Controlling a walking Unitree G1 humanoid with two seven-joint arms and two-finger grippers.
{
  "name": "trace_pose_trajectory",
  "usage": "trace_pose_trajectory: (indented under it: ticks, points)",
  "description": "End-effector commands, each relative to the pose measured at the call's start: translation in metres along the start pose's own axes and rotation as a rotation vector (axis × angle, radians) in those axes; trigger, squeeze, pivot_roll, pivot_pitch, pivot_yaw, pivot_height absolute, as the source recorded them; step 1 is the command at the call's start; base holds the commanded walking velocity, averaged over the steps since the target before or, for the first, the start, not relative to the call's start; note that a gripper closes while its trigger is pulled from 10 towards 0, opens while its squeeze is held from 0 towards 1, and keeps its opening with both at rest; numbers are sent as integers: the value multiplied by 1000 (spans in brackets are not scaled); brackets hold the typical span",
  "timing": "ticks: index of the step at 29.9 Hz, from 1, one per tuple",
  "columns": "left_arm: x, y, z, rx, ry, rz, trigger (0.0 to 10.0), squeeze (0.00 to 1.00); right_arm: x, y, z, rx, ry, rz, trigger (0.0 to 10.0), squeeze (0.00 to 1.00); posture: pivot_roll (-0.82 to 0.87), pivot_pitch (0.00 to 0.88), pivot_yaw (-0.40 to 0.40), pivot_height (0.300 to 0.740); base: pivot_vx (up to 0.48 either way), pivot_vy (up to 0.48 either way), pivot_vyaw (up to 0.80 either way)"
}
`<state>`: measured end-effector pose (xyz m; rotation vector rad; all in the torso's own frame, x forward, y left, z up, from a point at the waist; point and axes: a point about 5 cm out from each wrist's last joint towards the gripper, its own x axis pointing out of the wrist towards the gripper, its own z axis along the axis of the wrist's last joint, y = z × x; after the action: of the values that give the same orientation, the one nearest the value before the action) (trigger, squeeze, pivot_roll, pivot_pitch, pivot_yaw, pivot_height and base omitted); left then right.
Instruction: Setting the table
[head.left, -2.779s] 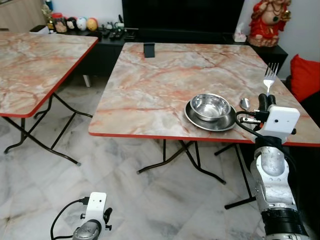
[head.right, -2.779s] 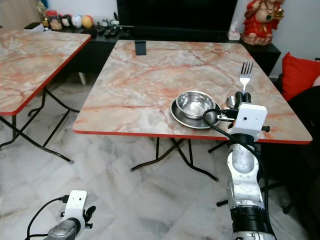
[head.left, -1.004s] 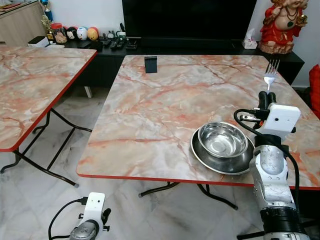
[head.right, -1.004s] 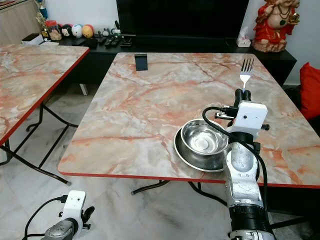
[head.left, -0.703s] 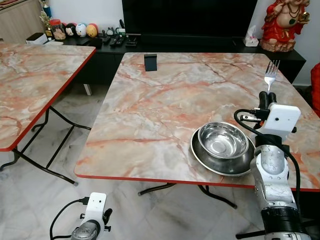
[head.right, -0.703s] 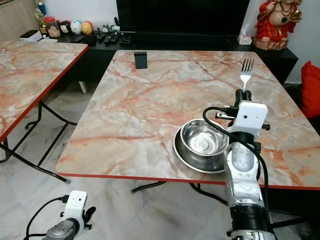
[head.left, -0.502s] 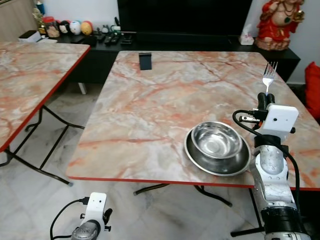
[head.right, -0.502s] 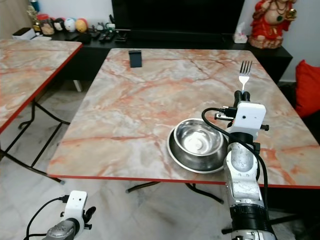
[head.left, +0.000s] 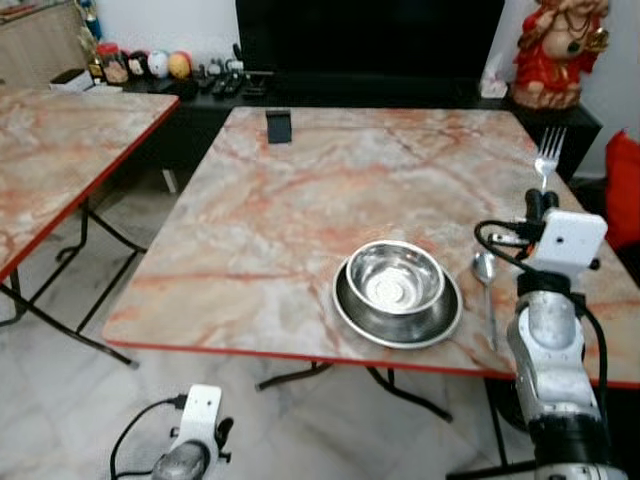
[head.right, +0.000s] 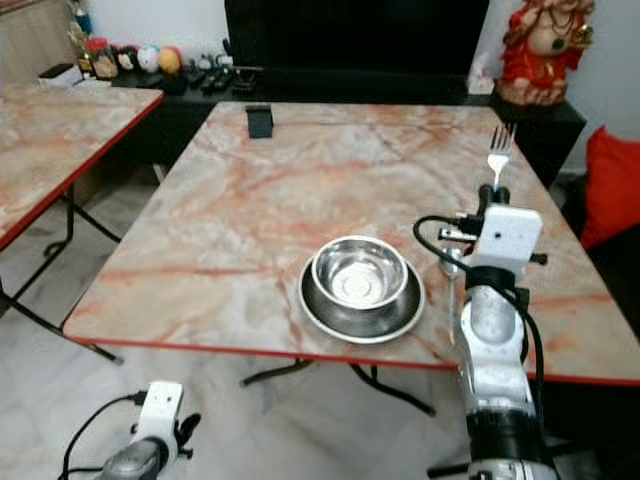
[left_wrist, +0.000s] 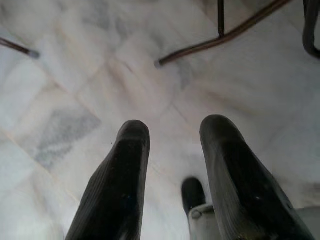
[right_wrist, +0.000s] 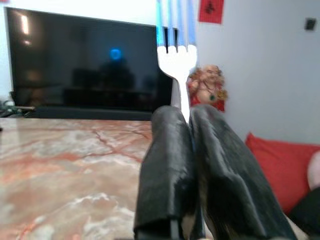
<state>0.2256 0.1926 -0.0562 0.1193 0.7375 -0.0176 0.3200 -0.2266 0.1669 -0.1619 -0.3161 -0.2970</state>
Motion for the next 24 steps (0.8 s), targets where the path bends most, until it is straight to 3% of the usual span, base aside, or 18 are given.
trace_pose_trajectory:
  ticks: [1, 5, 17, 24]
  points:
    - [-1, 4, -3, 11, 17, 9, 10000, 0, 2, 1, 3, 7, -4, -3, 10000, 0, 24, 0, -12, 740, 0, 0, 0]
    - [-1, 5, -3, 10, 18, 12, 10000, 0, 2, 1, 1, 12, 14, -10, 10000, 0, 24, 0, -12, 740, 0, 0, 0]
    - [-1, 7, -2, 7, 17, 15, 10000, 0, 3, 2, 0, 3, 29, -5, 10000, 0, 25, 0, -7, 740, 0, 0, -800]
    - [-1, 7, -2, 7, 19, 12, 10000, 0, 8, -4, -7, -13, 104, -6, 10000, 0, 26, 0, -7, 740, 0, 0, 0]
